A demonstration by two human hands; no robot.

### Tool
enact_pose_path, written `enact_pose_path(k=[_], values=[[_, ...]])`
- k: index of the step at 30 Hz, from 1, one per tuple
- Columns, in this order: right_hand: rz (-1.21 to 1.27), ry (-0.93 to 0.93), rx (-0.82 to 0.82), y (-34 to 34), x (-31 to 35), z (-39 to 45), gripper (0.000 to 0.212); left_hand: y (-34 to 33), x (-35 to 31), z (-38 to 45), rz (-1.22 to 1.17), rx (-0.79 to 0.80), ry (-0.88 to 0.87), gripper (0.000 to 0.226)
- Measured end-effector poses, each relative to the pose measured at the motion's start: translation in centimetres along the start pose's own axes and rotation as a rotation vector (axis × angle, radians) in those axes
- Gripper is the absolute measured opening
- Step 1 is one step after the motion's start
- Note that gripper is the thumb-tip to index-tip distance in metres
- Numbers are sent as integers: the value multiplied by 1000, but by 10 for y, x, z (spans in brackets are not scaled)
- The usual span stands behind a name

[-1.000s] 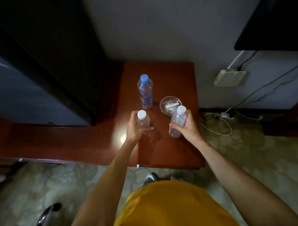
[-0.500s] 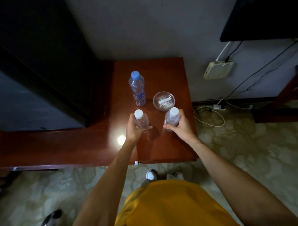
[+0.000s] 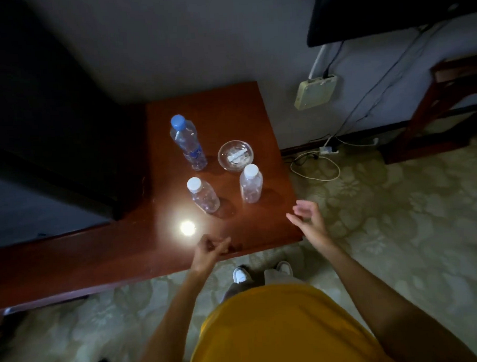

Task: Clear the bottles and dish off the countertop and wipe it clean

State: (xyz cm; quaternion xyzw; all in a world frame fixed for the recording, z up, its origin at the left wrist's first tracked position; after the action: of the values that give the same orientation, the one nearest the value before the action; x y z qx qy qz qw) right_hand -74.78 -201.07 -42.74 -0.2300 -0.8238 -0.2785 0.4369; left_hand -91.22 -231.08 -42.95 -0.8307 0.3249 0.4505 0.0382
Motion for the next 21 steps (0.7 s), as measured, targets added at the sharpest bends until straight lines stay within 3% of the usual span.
enact_pose_path(k=[2,8,12,17,21], values=[[71,-103,-36,18,-34,-19,35,-38,12,-10,78,193,37,35],[155,-372,-280,91,-132,-119,17,-172,-15,-25,268,751,86,20],[285,-575,-466,129,-192,-197,27,-273,-30,-51,431,1058,73,17],[434,-788,-572,148,-264,-278,19,-368,-36,-52,681,1120,28,33],[559,-900,-584,159,-321,-312,36,-417,-29,-35,753,1063,49,26]])
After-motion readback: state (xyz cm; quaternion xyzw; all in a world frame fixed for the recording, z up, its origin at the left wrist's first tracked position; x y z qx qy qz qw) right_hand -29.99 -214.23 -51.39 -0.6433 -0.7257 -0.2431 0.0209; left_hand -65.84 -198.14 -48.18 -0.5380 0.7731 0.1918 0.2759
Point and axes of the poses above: each hand's wrist, its own z-axis towards the middle knuckle, its own y-axis out of the back of the hand, x = y × z, the point moved 6 cm from there along z, towards the middle knuckle, and after that the axes turned 3 degrees about -y, right-handed, at the moved point
